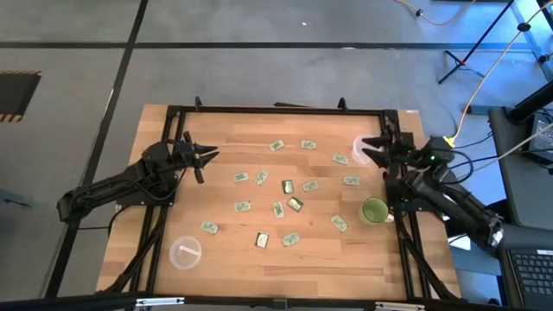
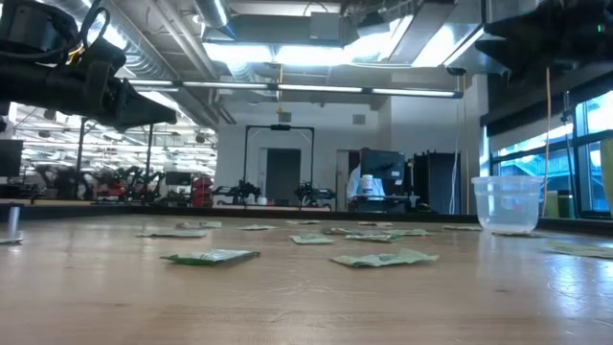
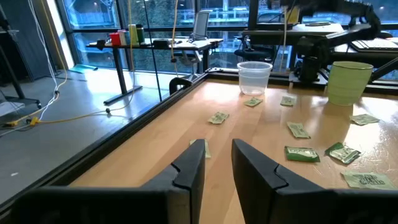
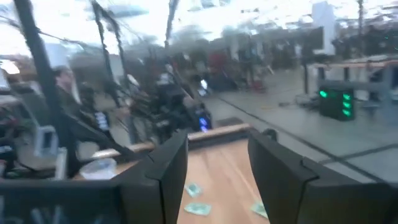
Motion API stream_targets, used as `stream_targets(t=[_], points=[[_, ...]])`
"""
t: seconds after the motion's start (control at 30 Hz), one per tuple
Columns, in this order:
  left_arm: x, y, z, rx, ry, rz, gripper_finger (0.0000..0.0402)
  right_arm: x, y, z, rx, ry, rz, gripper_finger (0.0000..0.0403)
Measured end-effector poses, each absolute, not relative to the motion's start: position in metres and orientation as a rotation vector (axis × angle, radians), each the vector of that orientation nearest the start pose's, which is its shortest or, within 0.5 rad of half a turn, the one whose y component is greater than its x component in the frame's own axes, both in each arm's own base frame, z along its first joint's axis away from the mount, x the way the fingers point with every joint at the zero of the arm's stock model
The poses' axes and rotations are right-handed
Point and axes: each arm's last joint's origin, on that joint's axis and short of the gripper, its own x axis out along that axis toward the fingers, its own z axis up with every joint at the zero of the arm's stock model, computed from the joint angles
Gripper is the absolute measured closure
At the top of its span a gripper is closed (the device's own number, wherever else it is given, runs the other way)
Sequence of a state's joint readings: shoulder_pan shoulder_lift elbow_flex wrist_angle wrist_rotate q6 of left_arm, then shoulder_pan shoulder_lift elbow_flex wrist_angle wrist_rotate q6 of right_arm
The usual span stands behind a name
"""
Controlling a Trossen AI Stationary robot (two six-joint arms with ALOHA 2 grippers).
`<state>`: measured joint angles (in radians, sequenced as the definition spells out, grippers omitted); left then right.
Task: Pick and place items into bin
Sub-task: Put the white stevia packet into the top white bin
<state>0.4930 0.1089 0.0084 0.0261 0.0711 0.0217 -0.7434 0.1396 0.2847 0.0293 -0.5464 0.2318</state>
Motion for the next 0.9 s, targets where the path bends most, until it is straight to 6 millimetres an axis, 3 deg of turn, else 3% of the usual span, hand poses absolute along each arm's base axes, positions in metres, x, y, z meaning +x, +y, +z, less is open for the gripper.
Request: stream_targets(t=[0.2,0.4,0.7,0.8,0.9], points=[[0.092,0.047,0.160,0.000,0.076,0.420,0.0327,0.080,-0.052,0.287,0.260,0.221,-0.361,0.0231],[0.092,0.047,0.160,0.000,0.076,0.420,0.0327,0.098,-0.057,0.297,0.558,0.676,-0.491,0.0231],[0.092,0.047,0.161,0.002,0.070,0.421,0.0327,0.141,-0.055,0.262,0.894,1.103,-0.643,0.0231],[0.092,0.047,0.162,0.006,0.058,0.422,0.0327,0.154,-0.052,0.250,0.913,1.195,-0.696,0.0231],[0.092,0.047,0.163,0.008,0.051,0.423,0.0327,0.164,-0.050,0.239,0.881,1.236,-0.860,0.0231]])
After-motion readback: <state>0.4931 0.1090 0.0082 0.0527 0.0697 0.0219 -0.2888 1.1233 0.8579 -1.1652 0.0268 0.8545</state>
